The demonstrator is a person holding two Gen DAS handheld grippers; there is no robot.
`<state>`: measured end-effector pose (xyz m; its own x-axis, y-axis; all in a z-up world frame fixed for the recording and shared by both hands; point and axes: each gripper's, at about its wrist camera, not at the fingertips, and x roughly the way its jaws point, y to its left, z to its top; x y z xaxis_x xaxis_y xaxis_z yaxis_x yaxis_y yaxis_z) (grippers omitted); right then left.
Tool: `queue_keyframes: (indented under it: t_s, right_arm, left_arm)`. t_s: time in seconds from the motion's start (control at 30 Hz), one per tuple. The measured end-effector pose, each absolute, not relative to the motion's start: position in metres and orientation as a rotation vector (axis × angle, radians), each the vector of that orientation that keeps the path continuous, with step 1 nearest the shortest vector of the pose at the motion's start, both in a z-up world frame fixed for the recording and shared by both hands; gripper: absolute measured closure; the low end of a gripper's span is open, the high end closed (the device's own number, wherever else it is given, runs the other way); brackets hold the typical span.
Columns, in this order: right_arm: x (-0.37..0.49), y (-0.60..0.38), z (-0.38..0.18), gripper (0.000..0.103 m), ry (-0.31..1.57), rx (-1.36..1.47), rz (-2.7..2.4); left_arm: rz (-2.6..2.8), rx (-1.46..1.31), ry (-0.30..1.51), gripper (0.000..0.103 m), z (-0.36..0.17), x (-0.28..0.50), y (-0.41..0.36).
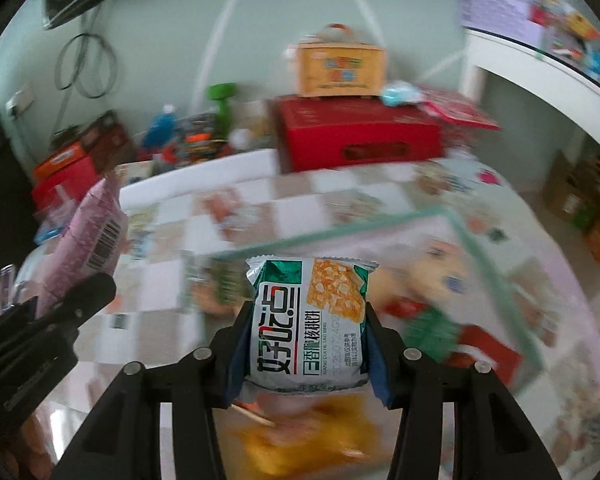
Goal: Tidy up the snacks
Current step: 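Carry the pink bag and green-white pack over the tray with both grippers, then open both grippers to drop the pink bag and green-white pack into the tray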
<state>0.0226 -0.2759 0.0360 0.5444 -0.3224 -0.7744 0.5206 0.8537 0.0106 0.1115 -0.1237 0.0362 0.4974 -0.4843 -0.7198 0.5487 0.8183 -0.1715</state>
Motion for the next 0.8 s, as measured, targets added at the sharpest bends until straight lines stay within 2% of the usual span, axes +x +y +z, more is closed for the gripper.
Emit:
queue_keyframes:
  t_s: [0.33, 0.6, 0.73, 0.8]
  right_arm:
    - [-0.010, -0.326, 0.022, 0.050, 0.882, 0.305, -0.576]
    - [-0.011, -0.343, 0.006, 0.048, 0.909, 0.346, -0.569]
    - [-0.012, -0.346, 0.003, 0.048, 0.920, 0.356, -0.565]
    - [-0.014, -0.347, 0.002, 0.048, 0.927, 0.362, -0.564]
  left_arm:
    - [-0.744, 0.197, 0.884, 0.060, 0.020, 0.076, -0.197]
    - [-0.752, 0.223, 0.935, 0.059, 0.001, 0.074, -0.217]
    - [-0.758, 0.209, 0.923, 0.044, 0.005, 0.069, -0.218]
    - [-0.766, 0.204, 0.919, 0.044, 0.008, 0.067, -0.216]
